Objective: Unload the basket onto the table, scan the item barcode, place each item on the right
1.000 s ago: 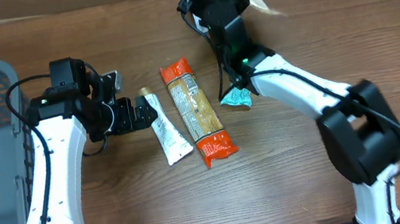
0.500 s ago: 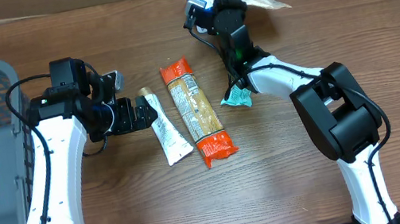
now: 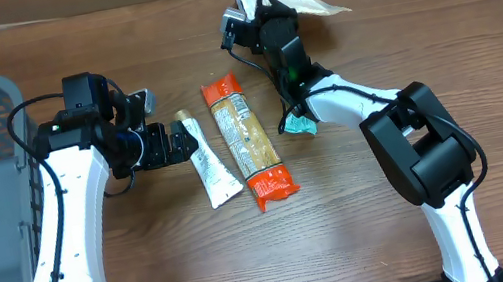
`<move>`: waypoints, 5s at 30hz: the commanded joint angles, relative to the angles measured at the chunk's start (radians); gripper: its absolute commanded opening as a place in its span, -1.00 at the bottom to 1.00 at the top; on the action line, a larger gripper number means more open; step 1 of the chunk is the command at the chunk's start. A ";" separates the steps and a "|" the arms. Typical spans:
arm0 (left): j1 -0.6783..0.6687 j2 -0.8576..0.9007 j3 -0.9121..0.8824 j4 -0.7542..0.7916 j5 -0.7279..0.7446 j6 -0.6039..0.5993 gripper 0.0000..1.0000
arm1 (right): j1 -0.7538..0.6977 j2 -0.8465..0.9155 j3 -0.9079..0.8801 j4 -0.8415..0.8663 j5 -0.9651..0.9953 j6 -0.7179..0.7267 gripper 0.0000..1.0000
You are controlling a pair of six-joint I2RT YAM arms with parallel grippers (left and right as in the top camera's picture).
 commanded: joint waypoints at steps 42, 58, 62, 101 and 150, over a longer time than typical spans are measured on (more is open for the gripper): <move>-0.002 0.005 0.000 0.001 0.000 0.019 1.00 | -0.959 -0.746 -0.196 -1.380 -0.874 1.523 -0.50; -0.002 0.005 0.000 0.001 0.000 0.019 0.99 | -1.135 -0.643 -0.242 -1.419 -0.831 1.550 1.00; -0.002 0.005 0.000 0.001 0.000 0.019 0.99 | -1.109 -0.648 -0.130 -1.534 -0.933 1.545 1.00; -0.002 0.005 0.000 0.001 0.000 0.019 0.99 | -0.408 -0.570 0.065 -1.487 -0.854 1.600 1.00; -0.002 0.005 0.000 0.001 0.000 0.019 0.99 | -0.156 -0.094 0.137 -1.353 -0.662 1.728 -0.92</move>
